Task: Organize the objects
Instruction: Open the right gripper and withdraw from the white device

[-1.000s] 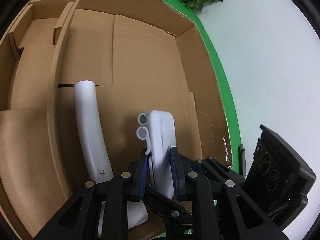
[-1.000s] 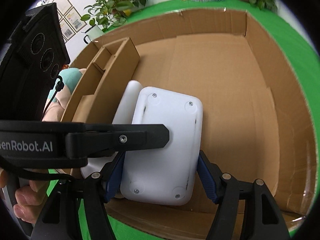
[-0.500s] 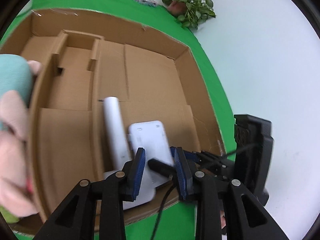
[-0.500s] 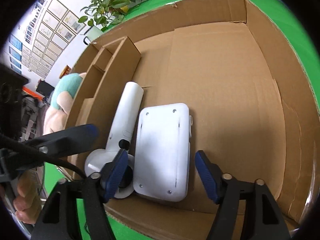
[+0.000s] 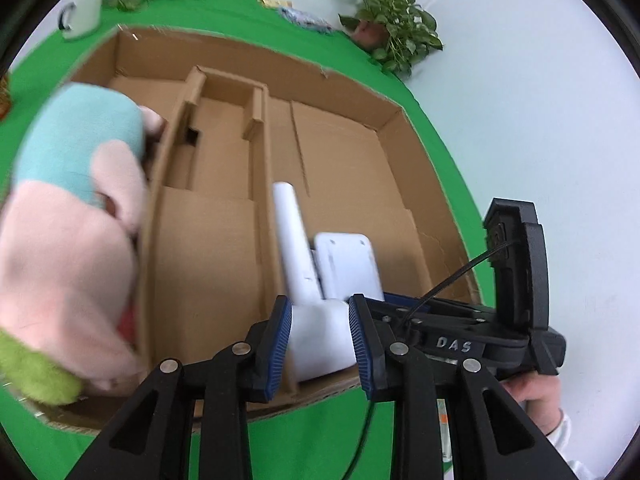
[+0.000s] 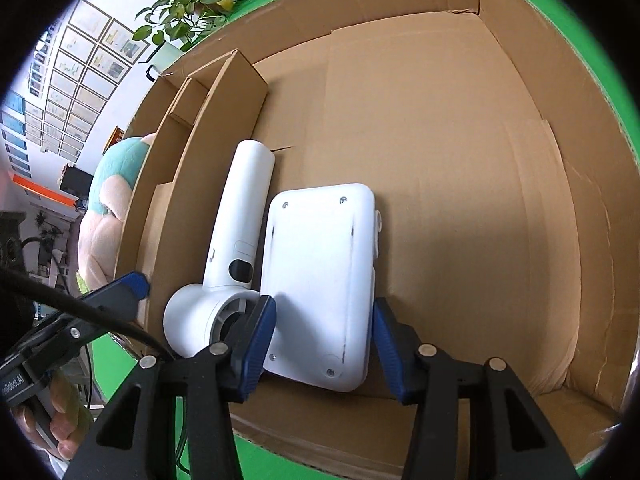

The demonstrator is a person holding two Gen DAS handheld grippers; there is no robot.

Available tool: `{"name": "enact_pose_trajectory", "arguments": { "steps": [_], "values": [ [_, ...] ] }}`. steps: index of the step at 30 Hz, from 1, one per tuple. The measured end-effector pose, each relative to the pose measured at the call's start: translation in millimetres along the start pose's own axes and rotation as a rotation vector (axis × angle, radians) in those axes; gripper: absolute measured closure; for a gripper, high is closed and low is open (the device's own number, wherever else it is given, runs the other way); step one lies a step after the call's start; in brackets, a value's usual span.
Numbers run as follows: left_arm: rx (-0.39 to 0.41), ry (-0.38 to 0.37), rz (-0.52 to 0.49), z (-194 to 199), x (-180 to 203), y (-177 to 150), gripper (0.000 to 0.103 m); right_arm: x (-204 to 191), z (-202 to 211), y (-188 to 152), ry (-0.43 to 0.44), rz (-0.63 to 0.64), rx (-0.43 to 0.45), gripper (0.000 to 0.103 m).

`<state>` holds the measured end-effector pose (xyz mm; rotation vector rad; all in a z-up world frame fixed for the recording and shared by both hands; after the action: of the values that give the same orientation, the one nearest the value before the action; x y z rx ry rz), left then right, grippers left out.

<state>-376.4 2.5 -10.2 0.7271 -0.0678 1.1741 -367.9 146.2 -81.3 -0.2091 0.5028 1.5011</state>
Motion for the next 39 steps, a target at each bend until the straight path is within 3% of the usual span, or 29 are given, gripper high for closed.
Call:
{"name": "enact_pose_trajectory", "arguments": {
  "steps": [1,3,7,10,14,18,20,29,31,34,36,39],
  "values": [
    [0.014,0.019,-0.007,4.9,-1.2,-0.9,0.075,-0.4,2.1,0.9,-0.004,0.002,0.012,0.052],
    [0.034,0.058,-0.021,16.3,-4.3,-3.2,0.075,0.2,11.1,2.5,-0.026,0.008,0.063,0.037],
    [0.031,0.161,-0.034,32.7,-19.1,-11.3,0.075,-11.6,34.2,5.4,0.017,0.037,0.171,0.024],
    [0.023,0.224,-0.016,37.6,-35.3,-16.5,0.075,-30.1,43.6,2.2,0.039,0.094,0.211,0.024],
    [-0.02,0.188,0.0,23.9,-40.2,-24.6,0.076,-48.7,43.6,-7.7,0.087,0.138,0.22,0.024],
    [-0.052,0.201,-0.032,15.5,-32.7,-32.2,0.094,-48.0,38.8,-14.3,0.086,0.145,0.217,0.024],
    [-0.065,0.222,-0.049,13.2,-31.0,-37.4,0.096,-46.5,36.0,-20.5,0.07,0.154,0.217,0.024],
    [-0.067,0.238,-0.033,15.4,-28.2,-42.7,0.095,-49.7,49.2,-36.7,0.045,0.214,0.291,0.021],
    [-0.061,0.228,-0.035,15.6,-28.3,-42.0,0.092,-48.2,56.5,-38.4,0.043,0.219,0.323,0.017],
    [-0.014,0.206,-0.068,28.1,-21.1,-40.1,0.067,-42.2,71.8,-40.3,-0.01,0.222,0.391,0.016],
    [0.059,0.22,-0.099,46.1,-12.6,-37.3,0.047,-37.1,82.3,-42.2,-0.043,0.222,0.432,0.015],
    [0.202,0.26,-0.143,80.6,4.0,-34.6,0.028,-29.2,97.7,-49.4,-0.101,0.226,0.51,0.015]
  ]
}}
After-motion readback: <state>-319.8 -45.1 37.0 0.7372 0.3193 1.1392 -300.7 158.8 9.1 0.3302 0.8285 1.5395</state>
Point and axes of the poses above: each gripper's, at about its wrist camera, not at the fingertips, and z roughly against the way its jaws point, x to its right, y to its top, the point moved 6 cm from there along -z, roughly the way its jaws point, and after that the axes turned 10 degrees about -z, right-handed, at the moved point
